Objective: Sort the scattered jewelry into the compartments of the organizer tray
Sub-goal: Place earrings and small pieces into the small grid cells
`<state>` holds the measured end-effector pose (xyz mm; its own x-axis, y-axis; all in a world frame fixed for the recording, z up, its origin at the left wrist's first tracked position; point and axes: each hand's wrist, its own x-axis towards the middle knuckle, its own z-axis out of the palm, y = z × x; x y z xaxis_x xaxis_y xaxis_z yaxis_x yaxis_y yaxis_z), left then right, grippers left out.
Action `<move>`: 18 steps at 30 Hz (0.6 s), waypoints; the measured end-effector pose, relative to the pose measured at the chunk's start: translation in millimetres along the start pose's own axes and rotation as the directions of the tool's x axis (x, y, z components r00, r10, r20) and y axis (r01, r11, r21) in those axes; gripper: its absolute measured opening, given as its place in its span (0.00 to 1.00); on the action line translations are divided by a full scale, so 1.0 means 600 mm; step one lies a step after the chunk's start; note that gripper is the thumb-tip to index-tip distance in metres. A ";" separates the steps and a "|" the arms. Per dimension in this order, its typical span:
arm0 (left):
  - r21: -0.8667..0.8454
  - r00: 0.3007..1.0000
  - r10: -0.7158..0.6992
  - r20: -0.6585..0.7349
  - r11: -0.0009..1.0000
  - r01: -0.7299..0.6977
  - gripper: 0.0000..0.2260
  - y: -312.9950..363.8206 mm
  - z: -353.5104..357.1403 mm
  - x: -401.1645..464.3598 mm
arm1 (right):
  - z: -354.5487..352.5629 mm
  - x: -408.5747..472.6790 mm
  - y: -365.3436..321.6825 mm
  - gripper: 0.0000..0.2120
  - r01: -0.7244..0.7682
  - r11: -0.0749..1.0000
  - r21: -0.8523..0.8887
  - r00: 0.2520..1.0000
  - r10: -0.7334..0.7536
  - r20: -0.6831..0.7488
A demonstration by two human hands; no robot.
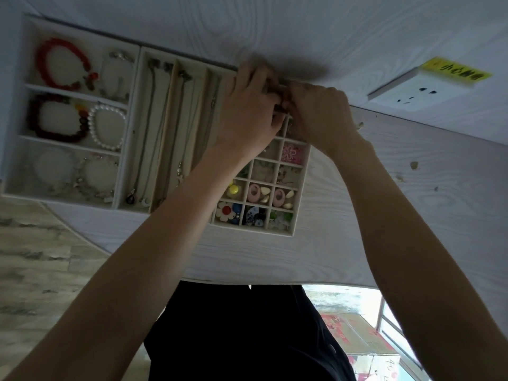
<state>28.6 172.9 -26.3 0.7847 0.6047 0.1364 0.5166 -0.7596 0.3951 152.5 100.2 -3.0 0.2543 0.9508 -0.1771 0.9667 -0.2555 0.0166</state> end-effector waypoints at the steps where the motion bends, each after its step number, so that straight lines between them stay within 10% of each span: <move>1: 0.001 1.000 -0.004 0.007 1.000 0.004 0.10 -0.001 -0.001 -0.001 | -0.003 0.002 0.002 0.09 0.035 0.999 -0.030 0.999 -0.035 0.012; 10: -0.028 0.982 -0.003 -0.187 1.000 -0.002 0.09 -0.012 -0.026 -0.016 | -0.004 0.023 0.003 0.04 0.138 0.987 -0.080 0.984 -0.146 -0.101; 18: -0.025 0.984 -0.031 -0.177 0.999 0.027 0.08 -0.037 -0.024 -0.041 | 0.000 0.000 0.011 0.12 0.014 0.972 0.236 0.976 0.039 -0.215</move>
<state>-7.0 178.2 -25.2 0.6955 0.6606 0.2826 0.5288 -0.7369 0.4211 159.1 98.4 -2.6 0.2918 0.9557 0.0395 0.9357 -0.2767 -0.2187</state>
